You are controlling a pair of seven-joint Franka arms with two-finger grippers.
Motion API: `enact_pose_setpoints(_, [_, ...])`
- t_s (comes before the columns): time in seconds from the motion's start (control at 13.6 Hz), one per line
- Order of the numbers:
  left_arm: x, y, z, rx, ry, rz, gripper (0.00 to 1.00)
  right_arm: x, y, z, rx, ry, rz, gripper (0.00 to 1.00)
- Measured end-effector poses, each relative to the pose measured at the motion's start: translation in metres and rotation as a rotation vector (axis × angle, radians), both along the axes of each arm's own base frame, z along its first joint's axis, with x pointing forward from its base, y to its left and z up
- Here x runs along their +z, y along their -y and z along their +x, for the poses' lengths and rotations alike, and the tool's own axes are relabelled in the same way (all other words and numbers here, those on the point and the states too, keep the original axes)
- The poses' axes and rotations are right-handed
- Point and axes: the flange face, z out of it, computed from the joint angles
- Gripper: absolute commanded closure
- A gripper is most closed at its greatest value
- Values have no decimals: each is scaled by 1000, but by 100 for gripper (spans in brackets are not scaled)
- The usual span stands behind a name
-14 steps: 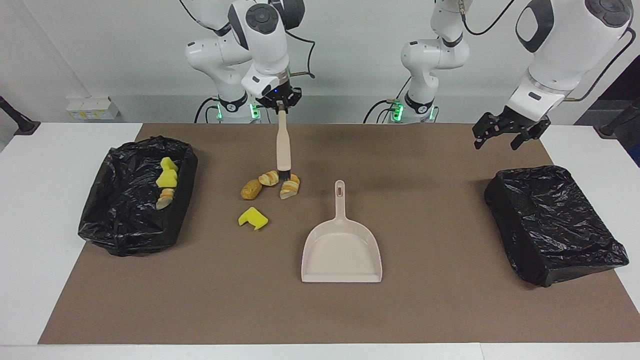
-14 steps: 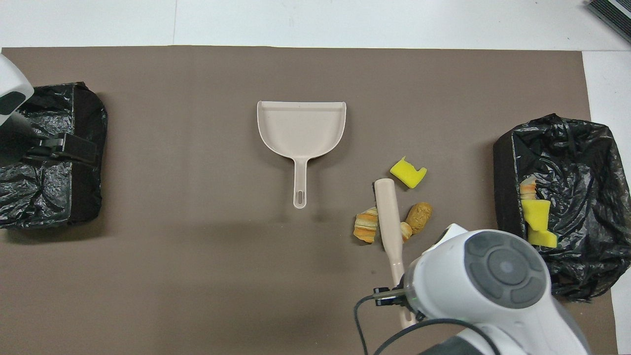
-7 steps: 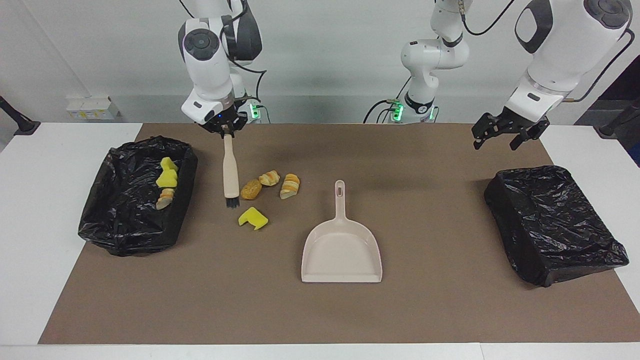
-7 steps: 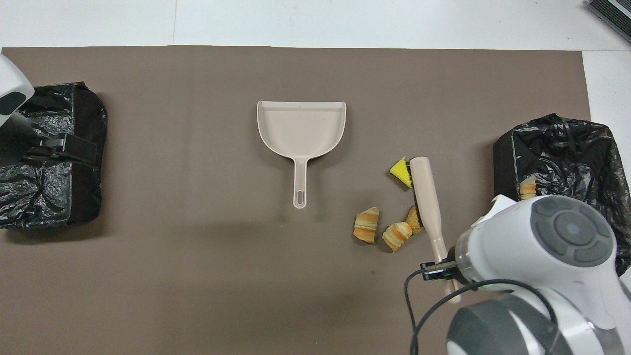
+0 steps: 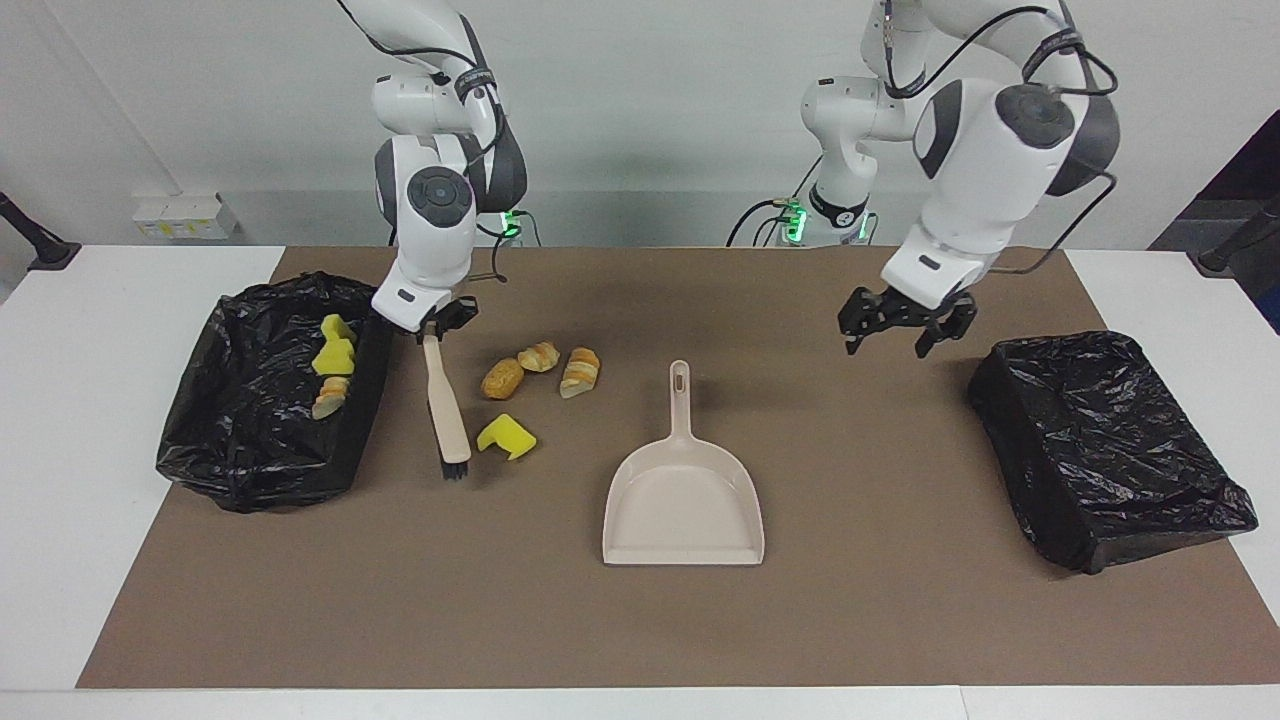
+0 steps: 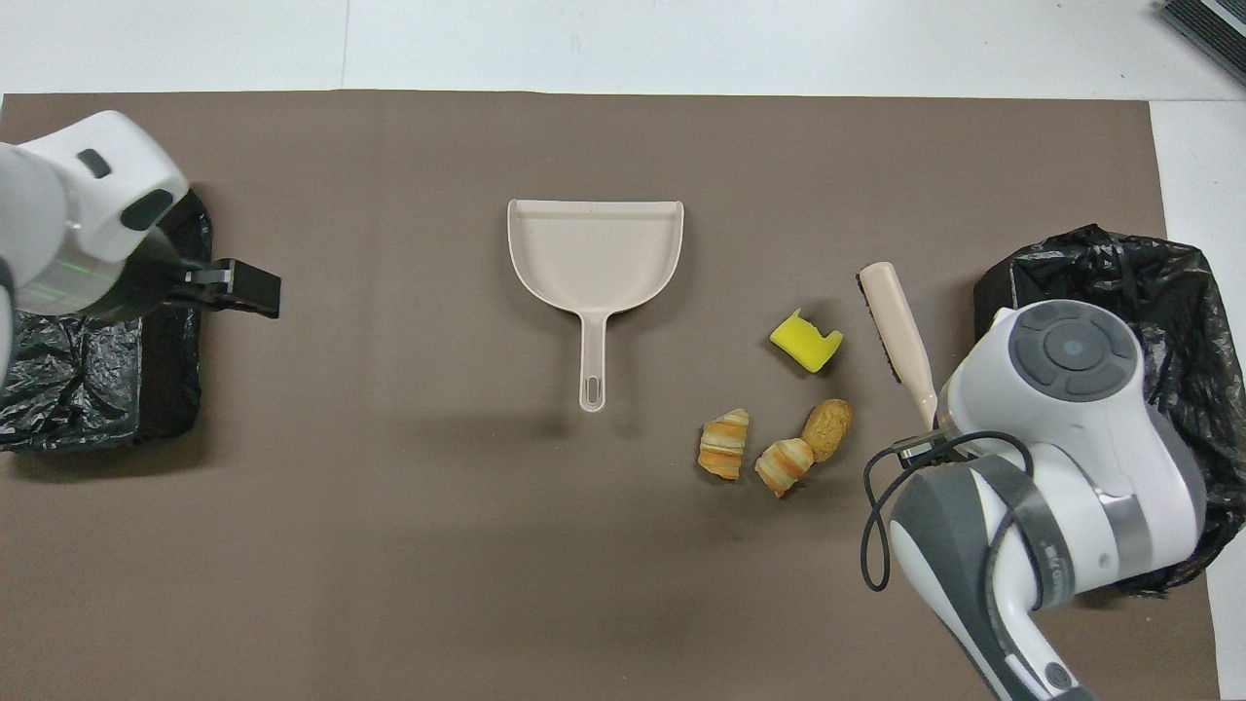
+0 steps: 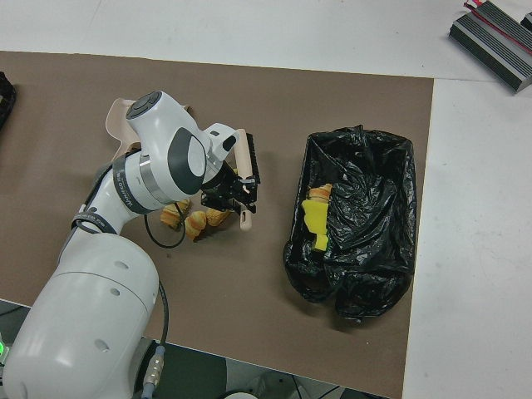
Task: Sweep and dump trash in bin
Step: 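Move the brush behind the crumbs while the left gripper reaches the dustpan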
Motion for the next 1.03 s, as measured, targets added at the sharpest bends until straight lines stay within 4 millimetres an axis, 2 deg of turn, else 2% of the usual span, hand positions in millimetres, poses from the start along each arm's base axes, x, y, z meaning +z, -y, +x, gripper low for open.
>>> enact_pose_setpoints(0.22, [-59,86,-10,8,-15,-10,0,-15,-18,-2,28,-28,10,100])
enact_pose_setpoints(0.44, [-100,141,-36,4,-1,-25,0,-15,-41,-9,28,-49,56,100])
enact_pose_setpoints(0.59, [-117,161,-54,2,5,-30,0,-10,-52,-14,43,-63,53,100])
enact_pose_setpoints(0.81, [-129,176,-67,16,5,-34,1,22,-29,-15,-11,-53,36,100])
enact_pose_setpoints(1.03, [-147,198,-80,19,-7,-30,29,58,-12,-38,-72,-83,-5,100])
